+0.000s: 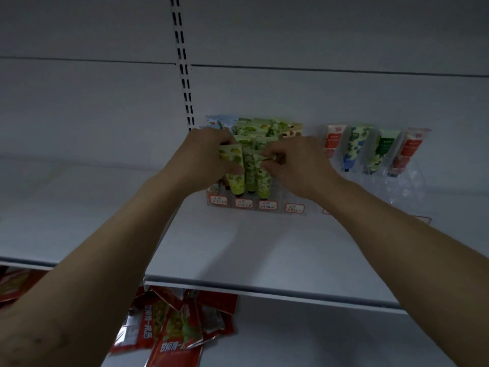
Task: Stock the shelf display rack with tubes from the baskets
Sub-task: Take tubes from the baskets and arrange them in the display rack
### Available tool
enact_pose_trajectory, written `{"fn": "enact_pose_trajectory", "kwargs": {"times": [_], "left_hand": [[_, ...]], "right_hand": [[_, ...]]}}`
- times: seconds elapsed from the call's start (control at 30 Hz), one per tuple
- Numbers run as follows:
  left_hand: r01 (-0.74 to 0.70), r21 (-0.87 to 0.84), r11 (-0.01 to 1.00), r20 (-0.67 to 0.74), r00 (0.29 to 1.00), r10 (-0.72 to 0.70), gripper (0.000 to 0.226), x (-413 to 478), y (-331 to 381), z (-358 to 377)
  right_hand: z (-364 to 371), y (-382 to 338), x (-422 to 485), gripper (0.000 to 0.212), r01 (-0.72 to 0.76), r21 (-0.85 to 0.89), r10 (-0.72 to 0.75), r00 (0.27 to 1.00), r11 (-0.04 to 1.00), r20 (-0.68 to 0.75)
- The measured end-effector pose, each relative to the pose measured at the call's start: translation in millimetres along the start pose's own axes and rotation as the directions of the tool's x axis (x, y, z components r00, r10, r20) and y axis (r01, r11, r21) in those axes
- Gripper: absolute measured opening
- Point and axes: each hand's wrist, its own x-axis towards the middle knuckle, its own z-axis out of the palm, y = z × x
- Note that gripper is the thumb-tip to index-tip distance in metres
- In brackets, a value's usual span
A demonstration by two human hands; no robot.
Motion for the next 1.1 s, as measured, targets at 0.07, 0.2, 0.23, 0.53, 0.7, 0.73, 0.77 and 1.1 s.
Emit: {"fn": "enact_pose_trajectory", "kwargs": {"times": [0.07,0.2,0.23,0.53,0.7,0.73,0.77,1.1], "left_hand": [[-0.014,-0.068,0.998,-0.033,0.999,0.012,0.025,1,3,4],[-0.001,-0.093,0.996,-0.031,1.0,-0.002,0.024,1,6,15],[0.0,-0.077,0.997,-0.037,0.999,-0.003,0.024,2,6,19],[-0.104,0.086,0.991,-0.021,0.994,0.106,0.045,6,7,38],[-0.012,0.096,0.995,-0.051,0.999,0.017,0.041,11,5,36],[-0.02,0.109,0.994,-0.044,0.999,0.025,0.037,11,8,34],[-0.026,0.116,0.993,-0.042,0.999,0.031,0.032,11,10,34],[-0.061,0.247,0.967,-0.055,0.996,0.077,0.032,10,19,46]], "right_hand": [[0,1,0,0.023,-0.01,0.009,0.01,1.0,1.0,0.0],[-1,2,0,0.02,-0.029,0.012,0.028,1.0,1.0,0.013],[0,3,-1,0.021,-0.034,0.022,0.034,0.999,0.999,0.012],[0,7,-4,0.023,-0.071,0.069,0.071,0.997,0.995,0.007],[-2,8,-4,0.023,-0.067,0.086,0.066,0.998,0.994,0.008],[-2,8,-3,0.023,-0.059,0.082,0.059,0.998,0.995,0.006],[-1,9,-3,0.023,-0.054,0.081,0.054,0.999,0.995,0.002],[8,15,-5,0.02,-0.079,0.101,0.081,0.996,0.992,-0.023]]}}
